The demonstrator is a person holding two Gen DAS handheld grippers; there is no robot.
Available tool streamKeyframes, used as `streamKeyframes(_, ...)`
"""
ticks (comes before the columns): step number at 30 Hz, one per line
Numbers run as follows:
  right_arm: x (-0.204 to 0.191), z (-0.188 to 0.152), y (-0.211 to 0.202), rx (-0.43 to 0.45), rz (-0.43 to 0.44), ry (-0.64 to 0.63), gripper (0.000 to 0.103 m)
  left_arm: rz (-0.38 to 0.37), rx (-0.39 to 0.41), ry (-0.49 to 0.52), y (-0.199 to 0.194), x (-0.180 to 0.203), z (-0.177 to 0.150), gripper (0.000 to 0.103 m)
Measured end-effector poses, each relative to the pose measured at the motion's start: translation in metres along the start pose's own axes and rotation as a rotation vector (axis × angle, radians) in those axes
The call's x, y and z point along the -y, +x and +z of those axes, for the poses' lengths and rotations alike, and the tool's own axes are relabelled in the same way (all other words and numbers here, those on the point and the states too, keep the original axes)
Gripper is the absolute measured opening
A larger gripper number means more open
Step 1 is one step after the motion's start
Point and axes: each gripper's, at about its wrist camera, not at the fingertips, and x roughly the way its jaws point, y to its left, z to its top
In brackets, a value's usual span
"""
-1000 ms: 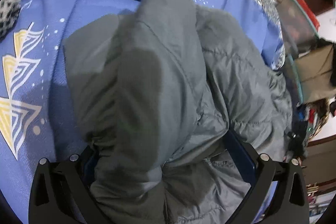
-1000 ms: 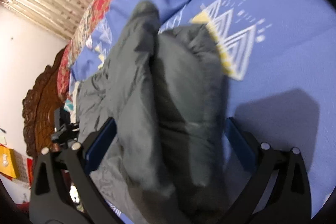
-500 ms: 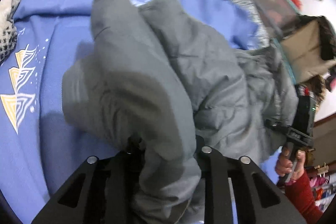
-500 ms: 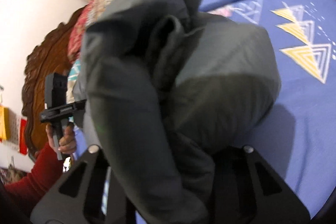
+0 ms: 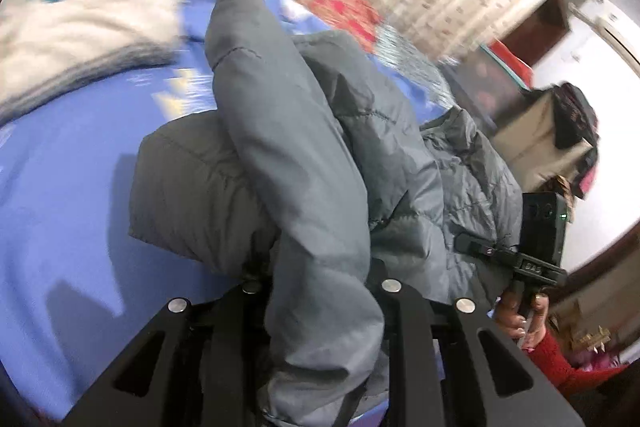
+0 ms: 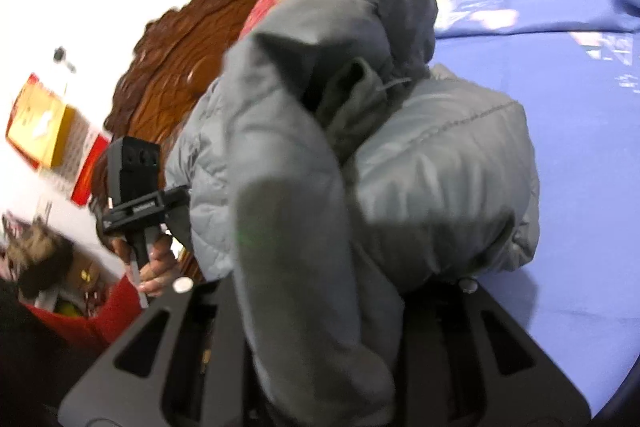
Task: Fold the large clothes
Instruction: 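Grasp the folded jacket bundle with both grippers and lift it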
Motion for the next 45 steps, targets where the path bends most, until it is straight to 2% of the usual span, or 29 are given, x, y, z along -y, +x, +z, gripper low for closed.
streamKeyframes(3,-0.011,-0.009,0.035,-0.047,0.004,-0.001,0.021,0.087,0.021,-0.081,-0.026,-0.032,-0.029,0.045)
streamKeyframes(6,-0.003,-0.015,0.059,-0.088,-0.063,0.019,0.021,0.163,0.013,-0.148,-0.027,-0.062,-0.048,0.045)
streamKeyframes(10,0.016,-0.025,0.059,-0.100,-0.130,0.133,0.021,0.195,0.006,-0.205,-0.011,-0.086,-0.059,0.047)
streamKeyframes(13,0.029,-0.037,0.054,-0.101,-0.182,0.218,0.026,0.218,-0.007,-0.200,0.002,-0.091,-0.053,0.056)
streamKeyframes(14,0.034,-0.042,0.052,-0.095,-0.171,0.256,0.031,0.228,-0.016,-0.191,0.006,-0.091,-0.051,0.063)
streamKeyframes(16,0.035,-0.048,0.052,-0.067,-0.140,0.323,0.053,0.231,-0.043,-0.197,0.014,-0.096,-0.049,0.075)
streamKeyframes(17,0.039,-0.054,0.050,-0.042,-0.131,0.367,0.080,0.222,-0.055,-0.210,0.019,-0.098,-0.047,0.081)
streamKeyframes(18,0.042,-0.058,0.050,-0.024,-0.128,0.389,0.095,0.214,-0.062,-0.221,0.023,-0.103,-0.049,0.084)
streamKeyframes(20,0.045,-0.062,0.052,-0.021,-0.112,0.421,0.095,0.190,-0.087,-0.255,0.033,-0.113,-0.049,0.094)
streamKeyframes(23,0.044,-0.063,0.073,-0.075,-0.118,0.443,0.095,0.166,-0.116,-0.284,0.043,-0.123,-0.050,0.099)
streamKeyframes(27,0.033,-0.062,0.085,-0.094,-0.150,0.420,0.096,0.232,-0.123,-0.224,0.054,-0.111,-0.048,0.099)
streamKeyframes(29,0.024,-0.060,0.088,-0.098,-0.155,0.400,0.093,0.257,-0.118,-0.207,0.057,-0.105,-0.047,0.097)
streamKeyframes(30,0.016,-0.058,0.090,-0.108,-0.144,0.371,0.076,0.274,-0.114,-0.188,0.057,-0.100,-0.047,0.094)
streamKeyframes(31,0.008,-0.057,0.092,-0.118,-0.134,0.343,0.063,0.273,-0.114,-0.170,0.053,-0.096,-0.048,0.082)
streamKeyframes(32,0.002,-0.055,0.093,-0.123,-0.124,0.329,0.041,0.270,-0.114,-0.155,0.050,-0.091,-0.048,0.068)
streamKeyframes(33,-0.012,-0.049,0.094,-0.126,-0.098,0.299,0.028,0.258,-0.113,-0.136,0.046,-0.084,-0.046,0.061)
streamKeyframes(34,-0.031,-0.041,0.094,-0.129,-0.087,0.246,0.025,0.248,-0.108,-0.124,0.041,-0.079,-0.045,0.050)
streamKeyframes(35,-0.053,-0.031,0.095,-0.129,-0.093,0.174,0.021,0.230,-0.095,-0.111,0.034,-0.072,-0.041,0.045)
streamKeyframes(37,-0.096,-0.010,0.096,-0.122,-0.093,0.054,0.020,0.183,-0.052,-0.099,0.016,-0.061,-0.036,0.043)
streamKeyframes(40,-0.158,0.030,0.102,-0.097,-0.075,-0.107,0.019,0.121,0.056,-0.079,-0.023,-0.046,-0.016,0.043)
streamKeyframes(43,-0.208,0.082,0.121,-0.067,-0.035,-0.219,0.019,0.124,0.177,-0.051,-0.070,-0.046,0.015,0.043)
streamKeyframes(45,-0.237,0.122,0.140,-0.037,-0.015,-0.282,0.019,0.138,0.268,-0.036,-0.102,-0.053,0.052,0.043)
